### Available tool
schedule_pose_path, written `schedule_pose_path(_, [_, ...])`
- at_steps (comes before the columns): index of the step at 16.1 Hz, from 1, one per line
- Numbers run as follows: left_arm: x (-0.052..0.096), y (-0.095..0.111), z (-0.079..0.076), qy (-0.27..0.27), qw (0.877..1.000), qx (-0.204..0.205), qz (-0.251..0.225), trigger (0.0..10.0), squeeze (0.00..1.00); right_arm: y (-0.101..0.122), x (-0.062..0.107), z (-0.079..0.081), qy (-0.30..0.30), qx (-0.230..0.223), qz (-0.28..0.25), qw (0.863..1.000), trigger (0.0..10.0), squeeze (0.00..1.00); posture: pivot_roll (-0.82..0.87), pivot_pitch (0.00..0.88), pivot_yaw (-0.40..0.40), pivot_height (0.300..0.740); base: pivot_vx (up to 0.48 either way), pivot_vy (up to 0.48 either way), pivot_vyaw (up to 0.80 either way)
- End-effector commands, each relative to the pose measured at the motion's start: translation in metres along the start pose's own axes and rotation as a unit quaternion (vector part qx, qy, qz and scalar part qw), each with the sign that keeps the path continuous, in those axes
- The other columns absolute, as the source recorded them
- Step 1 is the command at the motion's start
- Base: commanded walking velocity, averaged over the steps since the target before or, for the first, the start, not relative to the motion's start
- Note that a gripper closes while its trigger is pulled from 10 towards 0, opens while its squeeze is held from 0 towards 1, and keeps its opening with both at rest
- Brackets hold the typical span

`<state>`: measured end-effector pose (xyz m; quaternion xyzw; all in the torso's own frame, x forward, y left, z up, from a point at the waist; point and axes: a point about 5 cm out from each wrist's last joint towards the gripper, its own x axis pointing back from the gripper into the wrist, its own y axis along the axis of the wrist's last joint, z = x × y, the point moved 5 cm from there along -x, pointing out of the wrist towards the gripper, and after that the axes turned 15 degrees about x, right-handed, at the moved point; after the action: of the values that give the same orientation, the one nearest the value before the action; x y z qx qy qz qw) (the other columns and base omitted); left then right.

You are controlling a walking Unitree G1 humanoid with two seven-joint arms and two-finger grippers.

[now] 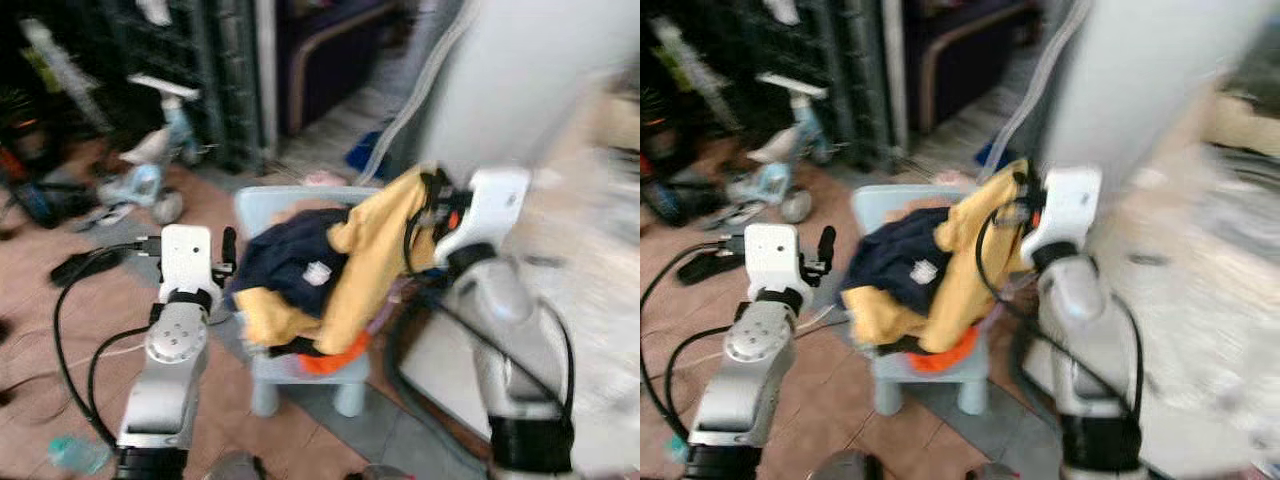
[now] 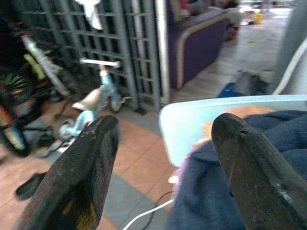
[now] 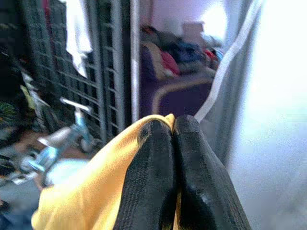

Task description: Clothes washing

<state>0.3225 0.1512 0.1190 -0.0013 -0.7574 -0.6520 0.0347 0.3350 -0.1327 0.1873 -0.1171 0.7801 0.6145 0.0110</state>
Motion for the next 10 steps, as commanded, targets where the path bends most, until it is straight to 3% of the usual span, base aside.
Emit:
schedule_pose_path(1, [0.0013, -0.0035, -0.0063, -0.012, 1.0, -0.002, 0.005, 10.0, 0.0, 0.0094, 0.0005, -0.0037, -0.006, 0.008, -0.014, 1.0, 10.0, 0.0, -0.02, 0.0, -0.006, 0.74, 0.0, -0.262, -0.73])
schedule_pose_path(6, [0.0022, -0.0064, -0.0062, -0.011, 1.0, 0.001, 0.009, 10.0, 0.0, 0.0157, -0.0067, -0.0094, -0.011, 0.018, -0.024, 0.999, 10.0, 0.0, -0.02, 0.0, -0.013, 0.74, 0.0, -0.289, -0.71])
schedule_pose_path(10, [0.0034, -0.0087, -0.0059, -0.01, 1.0, 0.002, 0.012, 10.0, 0.0, 0.0172, -0.008, -0.012, -0.014, 0.023, -0.026, 0.999, 10.0, 0.0, -0.02, 0.0, -0.012, 0.74, 0.0, -0.291, 0.0])
